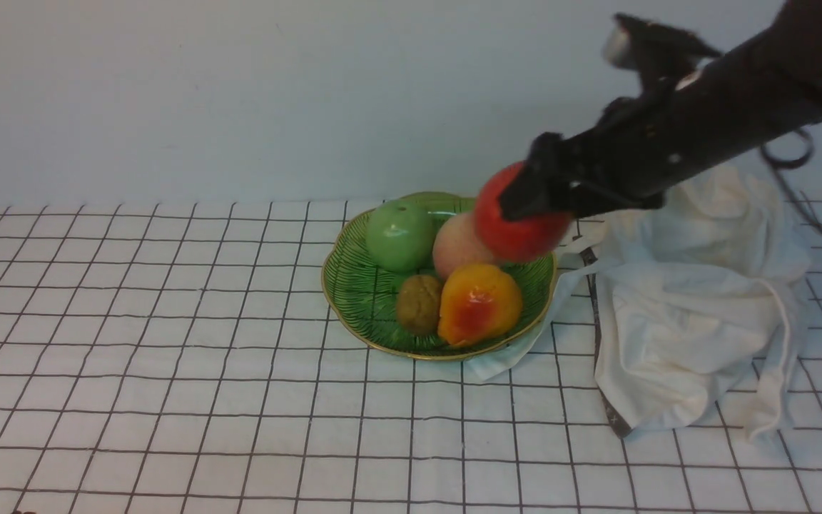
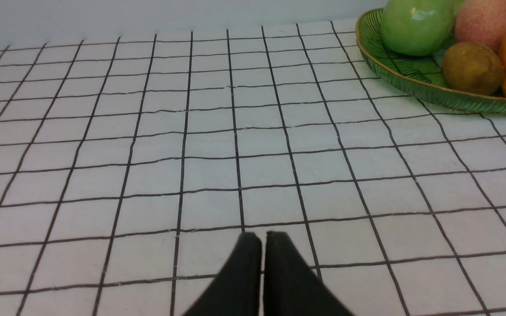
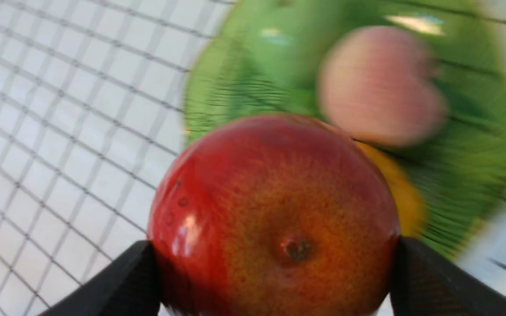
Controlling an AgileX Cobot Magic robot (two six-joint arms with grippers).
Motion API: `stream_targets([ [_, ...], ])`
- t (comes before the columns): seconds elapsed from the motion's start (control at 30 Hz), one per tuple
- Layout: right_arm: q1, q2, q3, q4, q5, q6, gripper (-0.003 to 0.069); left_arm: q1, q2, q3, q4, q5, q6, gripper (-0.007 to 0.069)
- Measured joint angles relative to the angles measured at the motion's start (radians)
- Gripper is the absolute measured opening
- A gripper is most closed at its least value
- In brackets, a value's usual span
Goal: Take the fruit out of the bag on the white checkered tablecloth and place them on the plate.
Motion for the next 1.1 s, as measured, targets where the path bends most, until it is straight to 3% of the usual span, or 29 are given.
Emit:
stream_targets([
  [0.23, 0.15, 0.125, 0.0, 0.086, -0.263, -0.191, 0.0617, 0.0, 0.0, 0.0, 0.0, 0.0, 0.0, -0.0008],
  [0.33, 0.17, 0.161, 0.0, 0.093, -0.37, -0.231, 0.0669, 0.0, 0.0, 0.0, 0.0, 0.0, 0.0, -0.0008],
  [0.67, 0.166, 0.195, 0.0, 0.096, -0.415, -0.24, 0.0691, 0.0, 0.0, 0.0, 0.0, 0.0, 0.0, -0.0008],
  [0.9, 0.114, 0.151, -0.038, 0.051, -0.288, -0.235, 0.0676, 0.0, 0.0, 0.0, 0.0, 0.0, 0.0, -0.0008],
  [1.03, 0.075, 0.076, -0.11, -0.025, -0.145, -0.184, 0.06, 0.0, 0.0, 0.0, 0.0, 0.0, 0.0, -0.0008],
  [1.1, 0.048, 0.008, -0.179, -0.128, 0.006, -0.095, 0.0491, 0.0, 0.0, 0.0, 0.0, 0.0, 0.0, -0.0008],
])
